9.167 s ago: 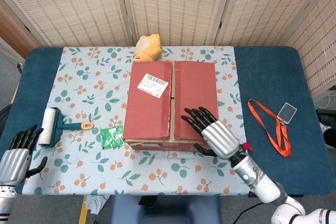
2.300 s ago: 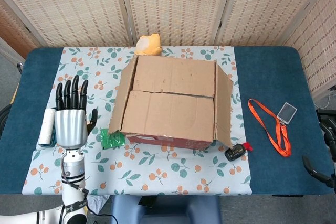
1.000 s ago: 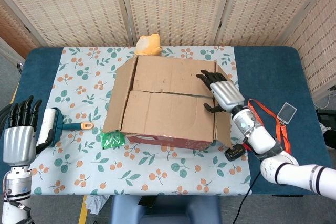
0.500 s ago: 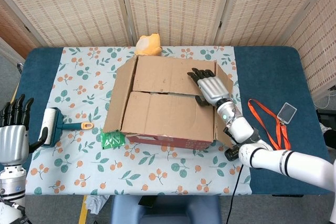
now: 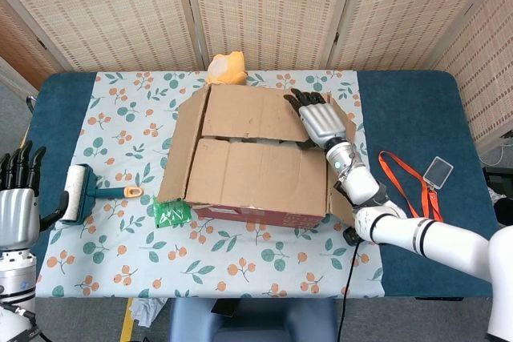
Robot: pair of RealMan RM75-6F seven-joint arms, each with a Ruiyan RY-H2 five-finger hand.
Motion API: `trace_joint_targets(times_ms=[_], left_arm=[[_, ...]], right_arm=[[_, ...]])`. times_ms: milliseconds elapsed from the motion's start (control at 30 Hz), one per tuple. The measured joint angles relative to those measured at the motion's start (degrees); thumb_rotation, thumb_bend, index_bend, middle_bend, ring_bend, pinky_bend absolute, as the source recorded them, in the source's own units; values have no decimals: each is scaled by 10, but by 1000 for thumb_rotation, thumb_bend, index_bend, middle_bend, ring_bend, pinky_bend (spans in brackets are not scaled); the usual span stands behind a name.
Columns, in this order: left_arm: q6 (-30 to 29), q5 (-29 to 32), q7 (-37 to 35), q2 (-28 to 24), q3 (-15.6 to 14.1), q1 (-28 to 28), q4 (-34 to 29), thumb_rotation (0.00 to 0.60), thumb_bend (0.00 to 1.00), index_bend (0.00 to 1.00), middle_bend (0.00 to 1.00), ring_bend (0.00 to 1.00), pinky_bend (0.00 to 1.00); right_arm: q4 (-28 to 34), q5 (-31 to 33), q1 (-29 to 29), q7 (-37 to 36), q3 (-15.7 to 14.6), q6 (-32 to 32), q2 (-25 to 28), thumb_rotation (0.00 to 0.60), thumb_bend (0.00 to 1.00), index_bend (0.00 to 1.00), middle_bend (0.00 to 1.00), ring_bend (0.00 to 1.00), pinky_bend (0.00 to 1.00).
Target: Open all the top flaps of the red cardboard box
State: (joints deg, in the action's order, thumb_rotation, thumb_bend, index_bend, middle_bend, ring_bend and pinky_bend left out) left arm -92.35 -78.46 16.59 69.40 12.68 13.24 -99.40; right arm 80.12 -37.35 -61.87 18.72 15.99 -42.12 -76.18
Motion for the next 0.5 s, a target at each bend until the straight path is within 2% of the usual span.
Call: trace_joint_targets(times_ms=[267,367,500], left_arm=[[11,8,-8,-4,9,4,5,600,417,0,0,0,0],[17,14,-14,-6,14,7,7,600,417,0,0,0,0],[29,29,-22,-12,24,12,14,600,416,0,0,0,0]], right_arm=[[19,-20,5,-30,31,-16,41,600,416,0,0,0,0],[3,-19,0,-33,35,-13,40,600,416,0,0,0,0],[-52,-17,-13,-40,42,-2,26,600,416,0,0,0,0]])
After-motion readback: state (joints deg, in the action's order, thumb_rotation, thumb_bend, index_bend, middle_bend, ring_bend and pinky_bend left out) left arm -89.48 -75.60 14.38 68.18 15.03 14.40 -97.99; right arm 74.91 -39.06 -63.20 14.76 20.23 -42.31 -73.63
